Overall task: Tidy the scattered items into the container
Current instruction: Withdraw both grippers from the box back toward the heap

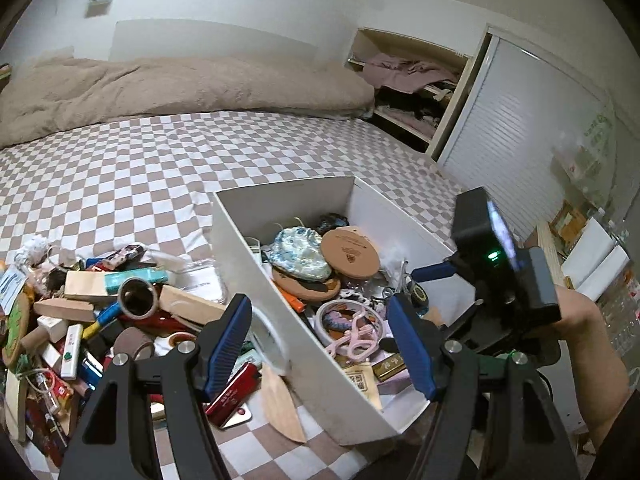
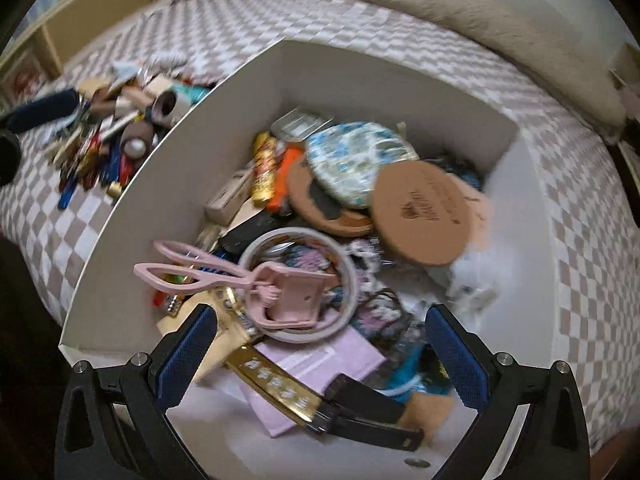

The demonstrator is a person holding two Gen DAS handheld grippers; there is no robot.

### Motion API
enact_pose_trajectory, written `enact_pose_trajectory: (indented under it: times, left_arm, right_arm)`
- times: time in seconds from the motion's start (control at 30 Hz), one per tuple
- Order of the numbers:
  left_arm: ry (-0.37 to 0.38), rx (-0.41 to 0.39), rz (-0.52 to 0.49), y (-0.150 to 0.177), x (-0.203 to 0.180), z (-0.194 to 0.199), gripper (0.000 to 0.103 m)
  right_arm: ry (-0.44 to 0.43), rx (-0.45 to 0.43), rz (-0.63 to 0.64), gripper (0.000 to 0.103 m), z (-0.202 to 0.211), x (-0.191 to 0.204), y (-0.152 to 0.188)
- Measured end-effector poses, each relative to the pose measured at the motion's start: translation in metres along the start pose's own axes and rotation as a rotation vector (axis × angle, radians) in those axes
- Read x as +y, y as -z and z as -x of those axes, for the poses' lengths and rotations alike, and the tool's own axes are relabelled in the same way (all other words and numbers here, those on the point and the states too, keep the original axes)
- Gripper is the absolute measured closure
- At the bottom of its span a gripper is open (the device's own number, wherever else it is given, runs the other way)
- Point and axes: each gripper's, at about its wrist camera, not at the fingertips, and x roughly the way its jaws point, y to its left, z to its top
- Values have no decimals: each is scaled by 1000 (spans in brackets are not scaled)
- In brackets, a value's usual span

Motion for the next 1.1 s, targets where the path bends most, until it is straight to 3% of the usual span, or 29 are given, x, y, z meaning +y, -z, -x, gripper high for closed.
enact_pose_trajectory:
  times: [0.27, 0.57, 0.83, 1.1]
  left_arm:
    - [-1, -20, 44, 4, 17, 10, 33]
    - [-4, -26, 50, 10, 29, 16, 33]
    - [1, -28, 78, 14, 42, 16, 33]
    - [-1, -25, 77, 15, 40, 19, 32]
  right_arm:
    - [16, 70, 115, 0, -14, 21, -22]
    - [116, 127, -57, 0, -41, -30, -49]
    - [85, 82, -172, 0, -22, -56, -38]
    - [42, -78, -276, 0, 34, -65, -14]
